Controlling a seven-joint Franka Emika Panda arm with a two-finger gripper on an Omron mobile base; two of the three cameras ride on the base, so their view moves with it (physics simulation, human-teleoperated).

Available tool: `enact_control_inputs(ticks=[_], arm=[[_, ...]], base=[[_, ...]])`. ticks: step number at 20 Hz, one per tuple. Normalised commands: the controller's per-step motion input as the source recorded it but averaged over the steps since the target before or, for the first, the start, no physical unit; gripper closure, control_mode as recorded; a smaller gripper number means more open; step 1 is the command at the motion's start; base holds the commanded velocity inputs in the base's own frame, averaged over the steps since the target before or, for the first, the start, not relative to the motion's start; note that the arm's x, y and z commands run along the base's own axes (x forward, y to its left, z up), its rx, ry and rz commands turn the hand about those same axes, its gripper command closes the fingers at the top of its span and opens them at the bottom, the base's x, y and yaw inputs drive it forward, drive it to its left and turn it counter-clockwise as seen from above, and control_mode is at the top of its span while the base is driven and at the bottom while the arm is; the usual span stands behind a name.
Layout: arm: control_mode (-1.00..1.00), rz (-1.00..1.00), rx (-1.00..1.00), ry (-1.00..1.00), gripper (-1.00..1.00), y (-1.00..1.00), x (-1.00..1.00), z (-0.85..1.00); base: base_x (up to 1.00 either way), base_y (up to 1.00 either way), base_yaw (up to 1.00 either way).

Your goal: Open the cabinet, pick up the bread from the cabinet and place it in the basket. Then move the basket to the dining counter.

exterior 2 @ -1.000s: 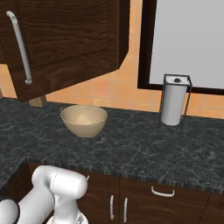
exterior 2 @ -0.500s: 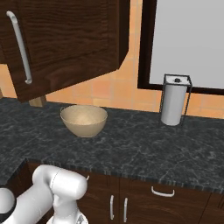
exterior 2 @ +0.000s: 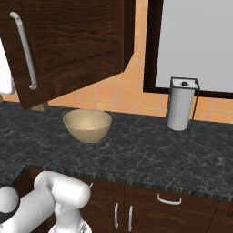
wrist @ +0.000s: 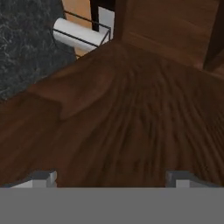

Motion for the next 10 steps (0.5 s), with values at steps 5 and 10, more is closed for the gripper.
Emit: enact_control_inputs(ticks=[5, 10], arm=[[-1.0, -0.13, 0.28, 0.0, -1.0, -1.0, -0.68, 0.3], [-1.0, -0.01, 0.27, -0.02, -1.0, -1.0, -0.55, 0.13]], base=[[0.0, 0.0, 0.0], [0.0, 0.0, 0.0]])
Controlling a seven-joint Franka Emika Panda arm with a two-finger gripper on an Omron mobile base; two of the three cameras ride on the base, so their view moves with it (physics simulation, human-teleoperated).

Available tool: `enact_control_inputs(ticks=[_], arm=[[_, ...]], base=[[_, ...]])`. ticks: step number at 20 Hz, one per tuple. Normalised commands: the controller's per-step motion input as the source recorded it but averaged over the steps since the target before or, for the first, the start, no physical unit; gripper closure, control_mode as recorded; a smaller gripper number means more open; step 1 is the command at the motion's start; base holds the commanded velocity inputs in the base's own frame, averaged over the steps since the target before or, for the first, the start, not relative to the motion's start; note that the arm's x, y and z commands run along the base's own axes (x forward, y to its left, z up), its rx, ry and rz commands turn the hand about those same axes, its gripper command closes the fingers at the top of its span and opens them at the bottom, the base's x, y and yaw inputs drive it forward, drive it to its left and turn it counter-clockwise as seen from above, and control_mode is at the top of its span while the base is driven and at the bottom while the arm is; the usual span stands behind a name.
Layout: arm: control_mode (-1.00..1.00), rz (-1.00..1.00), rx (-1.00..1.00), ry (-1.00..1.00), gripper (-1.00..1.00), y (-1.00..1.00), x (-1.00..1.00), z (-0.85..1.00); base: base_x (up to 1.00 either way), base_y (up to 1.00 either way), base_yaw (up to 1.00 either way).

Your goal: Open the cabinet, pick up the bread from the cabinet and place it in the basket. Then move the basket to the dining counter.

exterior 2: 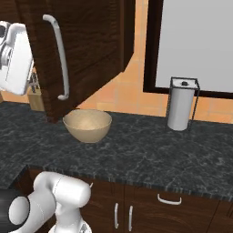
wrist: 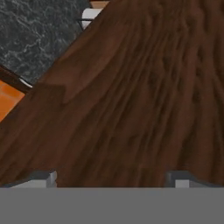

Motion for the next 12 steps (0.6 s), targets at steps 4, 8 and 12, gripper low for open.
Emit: enact_control_inputs(ticks=[4, 8, 12], arm=[[-1.0, 0.16, 0.1, -0.12, -1.0, -0.95, 0.16, -0.27], [-1.0, 0.09, 0.0, -0.12, -1.0, -0.83, 0.2, -0.31], [-1.0, 0.0, 0.0, -0.07, -1.0, -0.43, 0.05, -0.15]], base=[[0.0, 0.0, 0.0], [0.0, 0.0, 0.0], [0.0, 0.0, 0.0]])
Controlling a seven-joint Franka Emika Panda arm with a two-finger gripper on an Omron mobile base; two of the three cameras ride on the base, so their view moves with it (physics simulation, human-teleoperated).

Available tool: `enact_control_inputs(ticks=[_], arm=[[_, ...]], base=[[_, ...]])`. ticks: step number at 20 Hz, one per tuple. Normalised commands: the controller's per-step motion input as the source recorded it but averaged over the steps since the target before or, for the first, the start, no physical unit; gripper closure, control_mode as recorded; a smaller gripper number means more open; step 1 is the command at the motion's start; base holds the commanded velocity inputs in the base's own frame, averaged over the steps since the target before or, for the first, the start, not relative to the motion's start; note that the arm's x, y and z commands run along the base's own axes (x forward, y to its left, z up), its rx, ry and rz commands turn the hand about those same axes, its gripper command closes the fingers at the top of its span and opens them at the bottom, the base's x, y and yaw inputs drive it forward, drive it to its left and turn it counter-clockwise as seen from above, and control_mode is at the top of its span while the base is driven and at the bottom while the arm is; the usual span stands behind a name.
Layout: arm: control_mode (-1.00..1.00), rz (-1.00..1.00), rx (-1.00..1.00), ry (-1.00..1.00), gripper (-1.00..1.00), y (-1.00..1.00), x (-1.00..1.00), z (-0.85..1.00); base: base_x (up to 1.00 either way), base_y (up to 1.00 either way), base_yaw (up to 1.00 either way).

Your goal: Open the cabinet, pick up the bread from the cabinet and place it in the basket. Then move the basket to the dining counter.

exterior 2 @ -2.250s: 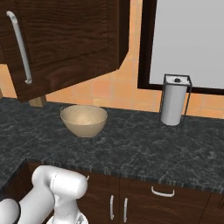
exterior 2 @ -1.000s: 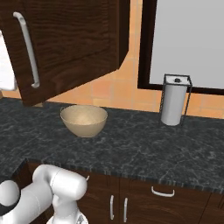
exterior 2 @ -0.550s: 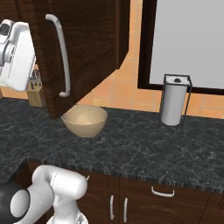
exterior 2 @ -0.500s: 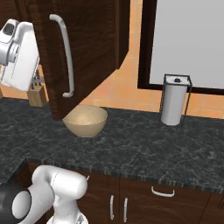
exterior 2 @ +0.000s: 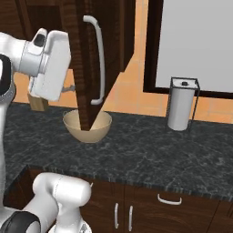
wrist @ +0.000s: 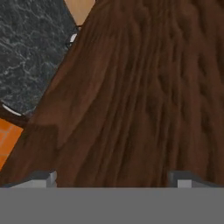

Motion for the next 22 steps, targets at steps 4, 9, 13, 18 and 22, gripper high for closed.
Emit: enact_control_inputs(ticks=[4, 9, 13, 18, 22], arm=[[-1.0, -0.06, 0.0, -0.01, -1.0, 0.4, 0.01, -0.01], [-1.0, -0.1, 0.03, 0.0, -1.0, 0.98, 0.01, -0.1], [-1.0, -0.21, 0.19, 0.0, -1.0, 1.0, 0.22, -0.43], [-1.0, -0.35, 0.49, 0.0, -1.0, 0.78, 0.3, -0.77], [-1.0, -0.35, 0.7, 0.0, -1.0, 0.31, 0.4, -0.78]], base=[[0.0, 0.0, 0.0], [0.0, 0.0, 0.0], [0.0, 0.0, 0.0], [0.0, 0.0, 0.0], [0.0, 0.0, 0.0]])
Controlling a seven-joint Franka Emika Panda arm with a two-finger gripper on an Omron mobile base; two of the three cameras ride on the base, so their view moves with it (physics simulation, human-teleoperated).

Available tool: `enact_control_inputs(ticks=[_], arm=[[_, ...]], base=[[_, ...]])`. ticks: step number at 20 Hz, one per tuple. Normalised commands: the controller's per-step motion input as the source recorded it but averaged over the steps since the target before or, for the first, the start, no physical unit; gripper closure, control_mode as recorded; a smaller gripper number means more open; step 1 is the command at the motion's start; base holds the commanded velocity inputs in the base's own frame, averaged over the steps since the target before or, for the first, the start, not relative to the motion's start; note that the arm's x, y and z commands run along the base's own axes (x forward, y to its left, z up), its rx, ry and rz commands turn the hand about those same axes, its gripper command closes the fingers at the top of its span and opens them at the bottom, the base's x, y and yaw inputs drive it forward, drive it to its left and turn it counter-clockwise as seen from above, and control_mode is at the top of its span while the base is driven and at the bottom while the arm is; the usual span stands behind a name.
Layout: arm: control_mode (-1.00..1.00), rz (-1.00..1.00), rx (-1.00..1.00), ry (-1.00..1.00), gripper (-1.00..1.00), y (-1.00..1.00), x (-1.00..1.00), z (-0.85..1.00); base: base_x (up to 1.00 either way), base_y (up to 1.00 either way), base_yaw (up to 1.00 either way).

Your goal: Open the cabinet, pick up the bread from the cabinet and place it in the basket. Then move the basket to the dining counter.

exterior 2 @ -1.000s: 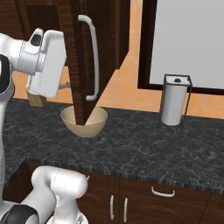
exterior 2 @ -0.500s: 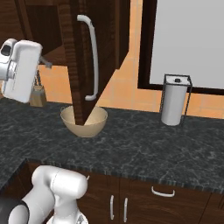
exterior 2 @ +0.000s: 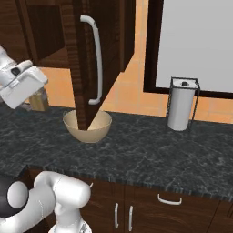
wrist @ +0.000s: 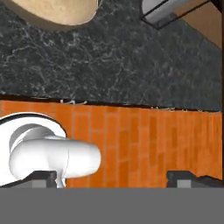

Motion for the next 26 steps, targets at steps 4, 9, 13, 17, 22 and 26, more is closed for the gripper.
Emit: enact_control_inputs(ticks=[4, 9, 13, 17, 22, 26], arm=[[-1.0, -0.34, 0.65, 0.0, -1.0, 0.26, 0.51, -0.64], [-1.0, -0.4, 0.39, -0.17, -1.0, 0.05, 0.61, -0.12], [-1.0, -0.02, 0.03, -0.24, -1.0, -0.15, 0.19, 0.0], [-1.0, 0.25, -0.06, -0.35, -1.0, 0.0, 0.61, 0.01], [-1.0, 0.38, -0.02, -0.39, -1.0, -0.1, 0.6, 0.1], [-1.0, 0.19, 0.0, -0.37, -1.0, -0.05, 0.65, 0.37]], base=[[0.0, 0.0, 0.0], [0.0, 0.0, 0.0], [0.0, 0.0, 0.0], [0.0, 0.0, 0.0], [0.0, 0.0, 0.0], [0.0, 0.0, 0.0]])
